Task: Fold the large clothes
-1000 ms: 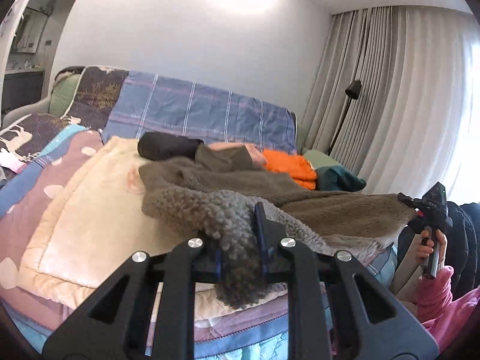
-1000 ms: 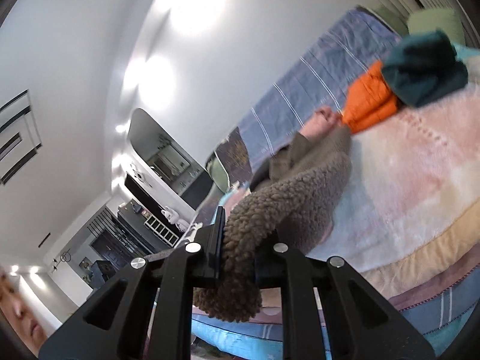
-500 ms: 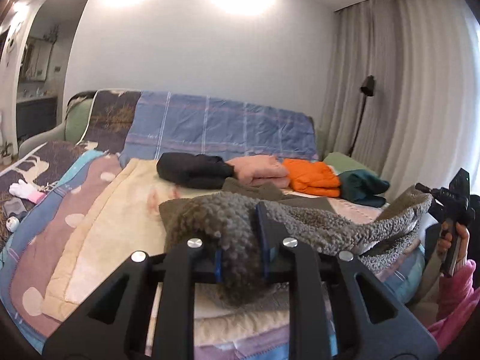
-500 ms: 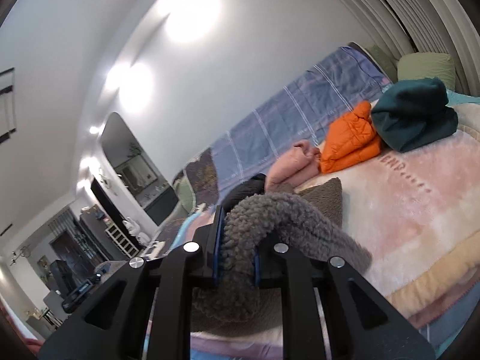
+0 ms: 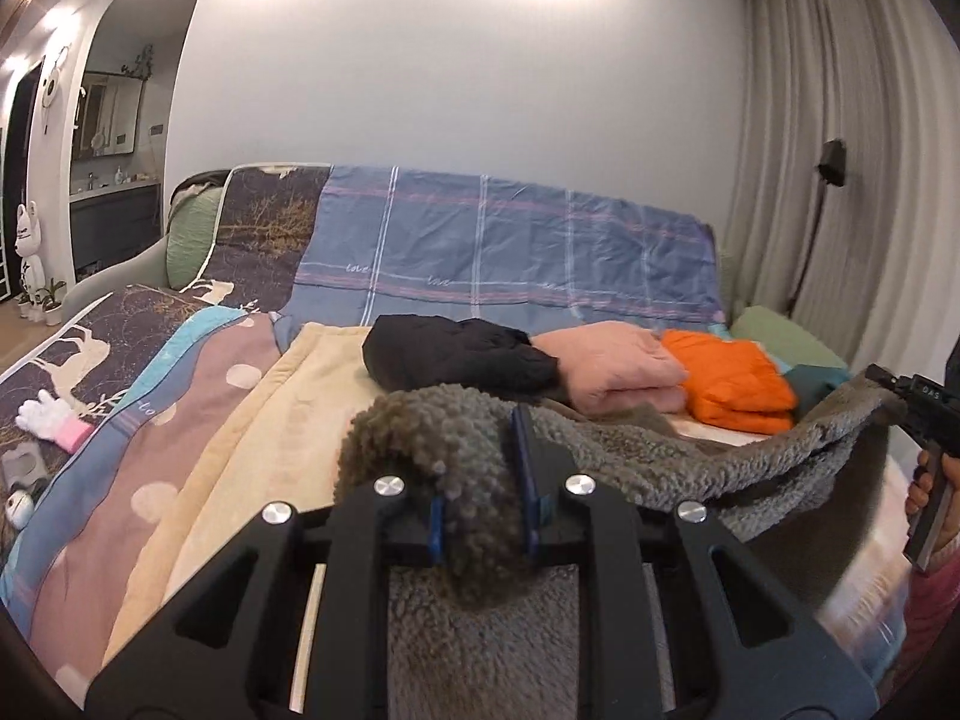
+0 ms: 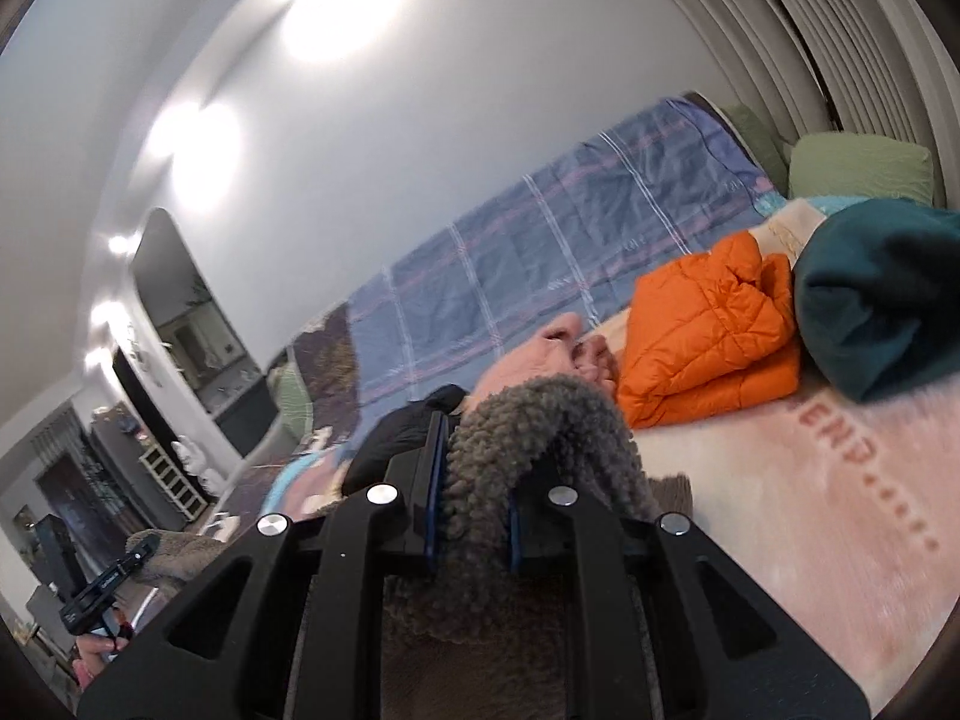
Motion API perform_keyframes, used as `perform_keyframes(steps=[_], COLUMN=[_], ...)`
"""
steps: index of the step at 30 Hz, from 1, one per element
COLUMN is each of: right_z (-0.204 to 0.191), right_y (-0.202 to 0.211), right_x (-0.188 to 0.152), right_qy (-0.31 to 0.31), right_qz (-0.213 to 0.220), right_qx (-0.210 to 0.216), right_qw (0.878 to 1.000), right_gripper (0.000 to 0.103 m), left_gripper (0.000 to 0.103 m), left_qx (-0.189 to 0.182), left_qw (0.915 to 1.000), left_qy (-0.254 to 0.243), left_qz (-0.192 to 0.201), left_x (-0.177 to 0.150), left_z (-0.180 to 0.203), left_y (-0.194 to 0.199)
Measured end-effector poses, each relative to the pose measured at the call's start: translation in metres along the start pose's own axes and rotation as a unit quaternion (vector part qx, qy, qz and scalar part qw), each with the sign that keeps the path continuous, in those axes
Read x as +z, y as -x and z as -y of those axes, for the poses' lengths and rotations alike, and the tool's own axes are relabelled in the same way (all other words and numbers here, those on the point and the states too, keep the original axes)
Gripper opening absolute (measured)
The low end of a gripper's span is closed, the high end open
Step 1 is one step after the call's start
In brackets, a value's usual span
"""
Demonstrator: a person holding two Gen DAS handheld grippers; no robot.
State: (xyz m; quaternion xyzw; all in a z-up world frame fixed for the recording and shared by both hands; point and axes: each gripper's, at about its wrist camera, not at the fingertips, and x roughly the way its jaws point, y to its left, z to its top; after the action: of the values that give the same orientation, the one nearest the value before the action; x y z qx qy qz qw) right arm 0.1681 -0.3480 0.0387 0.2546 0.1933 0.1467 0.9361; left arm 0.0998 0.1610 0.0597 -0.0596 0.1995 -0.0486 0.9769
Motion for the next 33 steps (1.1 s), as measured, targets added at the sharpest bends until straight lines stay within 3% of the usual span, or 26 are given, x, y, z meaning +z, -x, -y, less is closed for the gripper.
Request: perform_keyframes(steps=[4, 7, 9, 10, 11, 13, 28, 33], right_z=[0.028, 0.045, 0.058, 0.065, 0.076, 0.098, 0.095, 0.099], right_y=[-0.063, -0.108, -0.141, -0.155, -0.170, -0.189, -0.186, -0.181], right_x=[0.004, -0.006, -0.021, -0.031, -0.041, -0.055, -0.057, -0.056], right_qy=[-0.023, -0.013, 0.007, 0.006, -0.005, -0.052, -0.047, -0.064], right_qz=[-0.038, -0.066, -0.089, -0.110, -0.134, -0.170, -0.147, -0.144], right_qx=[-0.036, -0.061, -0.086, -0.098, -0.109, -0.108, -0.109, -0.091], right_qw=[0.998, 0.996, 0.992, 0.989, 0.985, 0.978, 0.982, 0.983], right_gripper=[0.016, 0.017, 0.020, 0.020, 0.020, 0.021, 0.021, 0.024], left_gripper=[0.019, 0.021, 0.022, 0.022, 0.023, 0.023, 0.024, 0.024], left_qx=[0.013, 0.045, 0.077, 0.082, 0.079, 0.069, 0.060, 0.055], left_qw=[0.9994, 0.9970, 0.9912, 0.9835, 0.9787, 0.9774, 0.9770, 0.9788], left_qy=[0.010, 0.003, -0.016, -0.009, 0.012, 0.036, 0.042, 0.054], left_qz=[-0.029, -0.062, -0.107, -0.161, -0.189, -0.196, -0.200, -0.189], left_x=[0.007, -0.010, -0.037, -0.055, -0.065, -0.065, -0.065, -0.065], left_z=[-0.010, -0.016, -0.018, -0.023, -0.031, -0.039, -0.043, -0.045], left_y=[-0.086, -0.155, -0.202, -0.231, -0.246, -0.248, -0.254, -0.251])
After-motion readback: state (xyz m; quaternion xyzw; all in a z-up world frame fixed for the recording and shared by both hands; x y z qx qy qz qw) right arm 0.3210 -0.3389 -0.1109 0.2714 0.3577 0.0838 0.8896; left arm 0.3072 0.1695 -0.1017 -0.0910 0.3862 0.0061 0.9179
